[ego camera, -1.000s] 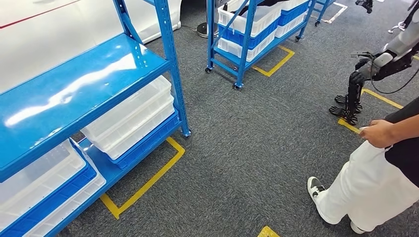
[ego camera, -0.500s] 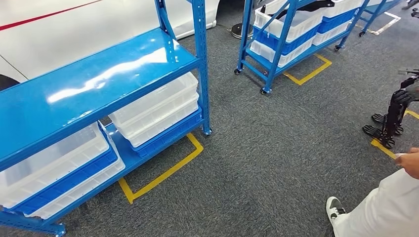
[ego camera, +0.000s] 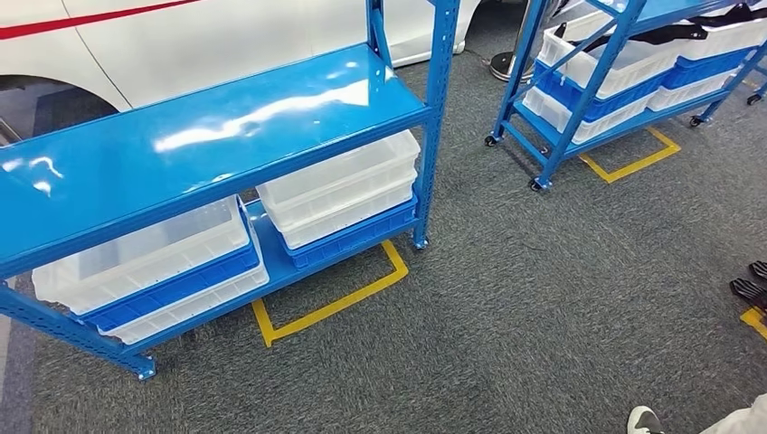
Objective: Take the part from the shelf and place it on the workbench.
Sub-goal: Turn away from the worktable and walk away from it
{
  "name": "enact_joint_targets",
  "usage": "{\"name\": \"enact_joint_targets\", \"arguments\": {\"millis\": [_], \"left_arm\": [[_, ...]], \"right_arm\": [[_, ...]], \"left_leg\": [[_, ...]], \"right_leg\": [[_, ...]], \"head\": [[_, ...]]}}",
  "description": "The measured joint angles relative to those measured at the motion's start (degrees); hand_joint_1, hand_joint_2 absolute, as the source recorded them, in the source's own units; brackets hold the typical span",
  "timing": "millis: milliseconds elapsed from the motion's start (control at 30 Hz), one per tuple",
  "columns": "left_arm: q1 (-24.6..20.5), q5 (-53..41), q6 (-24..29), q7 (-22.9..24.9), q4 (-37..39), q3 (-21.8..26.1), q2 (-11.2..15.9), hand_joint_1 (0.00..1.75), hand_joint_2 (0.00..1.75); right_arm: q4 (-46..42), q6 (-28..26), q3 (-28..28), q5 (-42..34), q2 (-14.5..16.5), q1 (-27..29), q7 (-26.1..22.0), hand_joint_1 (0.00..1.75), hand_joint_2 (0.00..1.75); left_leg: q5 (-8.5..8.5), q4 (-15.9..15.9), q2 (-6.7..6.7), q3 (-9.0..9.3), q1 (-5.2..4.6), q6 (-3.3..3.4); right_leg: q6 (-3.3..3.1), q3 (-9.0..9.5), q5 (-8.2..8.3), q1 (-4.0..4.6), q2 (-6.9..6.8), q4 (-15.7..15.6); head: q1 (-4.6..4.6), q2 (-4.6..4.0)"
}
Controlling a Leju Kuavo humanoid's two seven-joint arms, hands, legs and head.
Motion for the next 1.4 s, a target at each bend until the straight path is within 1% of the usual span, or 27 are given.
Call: {"name": "enact_joint_targets", "arguments": {"millis": [67,100,167,200,233,267,333,400,467,500,567,633,700,733,767,867,933,967,1000,1067,1133,1167,1200,1233,1267,1333,1400], "left_arm": [[0.0,0.0,0.0,0.0,0.0,0.0,0.0,0.0,0.0],[-0.1,0.0,0.0,0.0,0.0,0.0,-0.1,0.0,0.0],[-0.3,0.0,0.0,0.0,0.0,0.0,-0.1,0.0,0.0],[-0.3,0.0,0.0,0.0,0.1,0.0,-0.1,0.0,0.0],[-0.2,0.0,0.0,0.0,0.1,0.0,-0.1,0.0,0.0],[-0.2,0.0,0.0,0.0,0.1,0.0,-0.1,0.0,0.0],[-0.3,0.0,0.0,0.0,0.1,0.0,-0.1,0.0,0.0],[-0.4,0.0,0.0,0.0,0.1,0.0,-0.1,0.0,0.0],[-0.2,0.0,0.0,0.0,0.1,0.0,-0.1,0.0,0.0],[-0.1,-0.1,0.1,0.0,0.1,0.0,-0.1,0.0,0.0],[-0.1,-0.1,0.1,0.0,0.2,0.0,-0.1,0.0,0.0],[-0.3,-0.1,0.2,0.0,0.2,0.0,-0.1,0.0,0.0],[-0.3,-0.2,0.2,0.0,0.2,0.0,-0.1,0.0,0.0],[-0.2,-0.2,0.2,0.0,0.2,0.0,-0.1,0.0,0.0],[-0.1,-0.2,0.3,0.0,0.2,0.0,-0.1,0.0,0.0],[0.0,-0.2,0.4,0.0,0.2,0.0,-0.1,0.0,0.0],[0.0,-0.2,0.4,0.0,0.2,0.0,-0.1,0.0,0.0],[0.0,-0.2,0.5,0.0,0.2,0.0,-0.1,0.0,0.0],[0.2,-0.2,0.5,0.0,0.2,0.0,-0.1,0.0,0.0],[0.2,-0.2,0.5,0.0,0.2,0.0,-0.1,0.0,0.0],[0.0,-0.2,0.5,0.0,0.2,0.0,-0.1,0.0,0.0],[-0.1,-0.1,0.4,0.0,0.2,0.0,-0.1,0.0,0.0],[-0.1,-0.1,0.2,0.0,0.2,0.0,-0.1,0.0,0.0],[-0.1,-0.1,-0.1,0.0,0.2,0.0,-0.1,0.0,0.0],[0.0,0.0,-0.4,-0.1,0.2,0.0,-0.1,0.0,0.0],[0.0,0.3,-0.6,-0.2,0.2,0.0,-0.1,0.0,0.0],[0.0,0.4,-0.7,-0.4,0.2,0.0,-0.1,0.0,0.0]], "right_arm": [[0.1,0.0,0.0,0.1,0.0,-0.1,0.0,0.0,0.0],[0.1,0.0,0.0,0.1,0.0,0.0,0.0,0.0,0.0],[0.2,0.0,-0.1,0.2,0.0,0.1,0.0,0.0,0.0],[0.3,0.0,-0.1,0.2,0.0,0.1,0.0,0.0,0.0],[0.3,0.0,-0.1,0.2,-0.1,0.1,0.0,0.0,0.0],[0.4,0.0,-0.1,0.2,-0.1,0.1,0.0,0.0,0.0],[0.4,0.0,-0.1,0.3,-0.1,0.1,0.0,0.0,0.0],[0.5,0.0,-0.1,0.3,-0.1,0.1,0.0,0.0,0.0],[0.6,0.0,-0.1,0.3,-0.1,0.0,0.1,0.0,0.0],[0.6,0.0,-0.1,0.3,-0.1,-0.1,0.1,0.0,0.0],[0.6,-0.1,-0.1,0.2,0.0,0.0,0.2,0.0,0.0],[0.7,-0.1,-0.1,0.1,0.0,0.2,0.2,0.0,0.0],[0.8,-0.1,-0.1,0.1,0.0,0.3,0.2,0.0,0.0],[0.9,-0.1,-0.1,0.0,0.0,0.2,0.2,0.0,0.0],[0.9,-0.1,-0.1,0.0,0.0,0.2,0.2,0.0,0.0],[0.9,-0.1,-0.1,-0.1,0.0,0.2,0.2,0.0,0.0],[0.9,-0.1,-0.1,-0.1,0.0,0.0,0.2,0.0,0.0],[0.9,-0.1,-0.1,-0.1,0.0,-0.1,0.2,0.0,0.0],[0.9,-0.1,-0.1,-0.1,0.0,-0.2,0.2,0.0,0.0],[0.9,-0.1,0.0,-0.2,0.0,-0.3,0.2,0.0,0.0],[1.0,-0.1,0.0,-0.3,0.0,-0.2,0.3,0.0,0.0],[1.0,-0.1,0.0,-0.3,0.0,-0.1,0.3,0.0,0.0],[1.0,-0.1,0.0,-0.4,0.0,0.0,0.3,0.0,0.0],[1.1,-0.1,0.0,-0.6,0.0,0.1,0.3,0.0,0.0],[1.1,-0.1,0.0,-0.8,-0.1,0.1,0.3,0.0,0.0],[1.1,0.0,0.0,-1.4,-0.1,0.2,0.3,0.0,0.0],[1.1,0.0,0.0,-1.9,-0.1,0.2,0.3,0.0,0.0]], "left_leg": [[0.71,-0.8,-1.07,0.24,0.4,0.63],[0.95,-0.9,-1.6,0.2,0.51,0.79],[1.11,-0.8,-2.85,-0.13,0.54,0.99],[1.13,-0.8,-3.58,-0.21,0.55,0.99],[1.12,-0.6,-4.35,-0.22,0.57,0.94],[1.08,-0.5,-5.15,-0.2,0.62,0.84],[0.86,0.0,-6.64,-0.34,0.64,0.39],[0.7,0.6,-7.83,-0.78,0.58,-0.39],[0.84,0.5,-8.88,-1.15,0.74,-1.27],[0.76,0.7,-8.7,-1.31,0.88,-1.56],[-0.92,3.1,-6.41,-2.46,0.97,-1.99],[-4.7,9.7,-3.66,-5.57,1.02,-2.3],[-7.0,15.6,-2.91,-8.29,1.07,-2.59],[-6.58,15.9,-2.74,-8.31,1.07,-2.62],[-5.19,14.0,-2.47,-7.19,1.04,-2.53],[-0.45,3.0,0.12,-1.27,0.63,-1.5],[0.02,0.4,0.96,-0.12,0.19,-0.68],[0.11,0.3,0.58,-0.17,0.06,-0.35],[0.33,0.0,0.03,-0.05,0.24,0.02],[0.96,-0.8,-1.04,0.25,0.64,0.75],[1.4,-1.2,-2.15,0.23,0.81,1.19],[1.47,-1.1,-2.71,0.12,0.79,1.3],[1.47,-1.1,-3.25,0.08,0.78,1.32],[1.37,-1.0,-3.76,0.11,0.76,1.3],[1.23,-0.9,-4.24,0.21,0.77,1.26],[0.73,-0.6,-4.99,0.4,0.78,0.96],[-0.01,-0.1,-5.44,0.37,0.57,0.32]], "right_leg": [[0.61,-0.92,-1.98,-0.21,2.88,2.5],[0.85,-2.27,-3.83,-0.43,4.68,5.5],[1.15,-5.75,-7.15,-0.69,6.16,12.7],[1.28,-6.83,-7.47,-0.78,6.31,14.8],[1.37,-6.94,-6.55,-0.86,6.39,14.8],[1.42,-5.98,-4.61,-0.97,6.58,12.5],[1.4,-2.72,-0.68,-1.23,8.47,5.1],[1.08,-0.97,0.6,-1.3,10.07,0.8],[0.37,-0.85,0.55,-1.05,9.53,0.5],[-0.07,-0.77,0.71,-1.02,8.9,0.2],[-0.95,-0.7,1.04,-1.16,7.51,-0.3],[-1.42,-0.78,1.05,-1.03,5.86,-0.4],[-1.57,-0.83,0.93,-0.8,4.12,-0.4],[-1.58,-0.8,0.85,-0.71,3.34,-0.4],[-1.52,-0.7,0.76,-0.65,2.63,-0.4],[-1.04,-0.06,0.35,-0.47,0.77,-0.4],[-0.43,0.39,0.18,-0.42,-0.16,-0.5],[-0.07,0.64,0.17,-0.43,-0.59,-0.7],[0.29,0.88,0.1,-0.51,-0.63,-0.8],[0.84,0.54,-1.35,-0.65,1.76,0.7],[1.11,-2.1,-4.96,-0.83,5.16,6.6],[1.19,-4.01,-6.65,-0.89,5.97,10.5],[1.3,-5.56,-7.41,-0.92,6.25,13.4],[1.38,-6.36,-6.96,-0.92,6.34,14.5],[1.39,-6.21,-5.36,-0.93,6.38,13.5],[1.21,-3.55,-0.86,-0.99,6.69,6.5],[0.81,-1.4,1.16,-0.89,7.11,1.0]], "head": [[0.03,0.0],[0.04,0.0],[0.05,0.01],[0.05,0.01],[0.05,0.01],[0.05,0.01],[0.06,0.01],[0.04,0.01],[0.01,0.0],[0.01,0.0],[-0.07,0.0],[-0.14,0.0],[-0.14,0.0],[-0.14,0.01],[-0.14,0.01],[-0.11,0.0],[-0.08,0.0],[-0.07,0.0],[-0.08,0.0],[-0.05,0.0],[-0.02,0.0],[-0.02,0.0],[-0.01,0.0],[-0.01,0.0],[-0.01,0.0],[-0.01,0.0],[-0.03,0.01]]}}
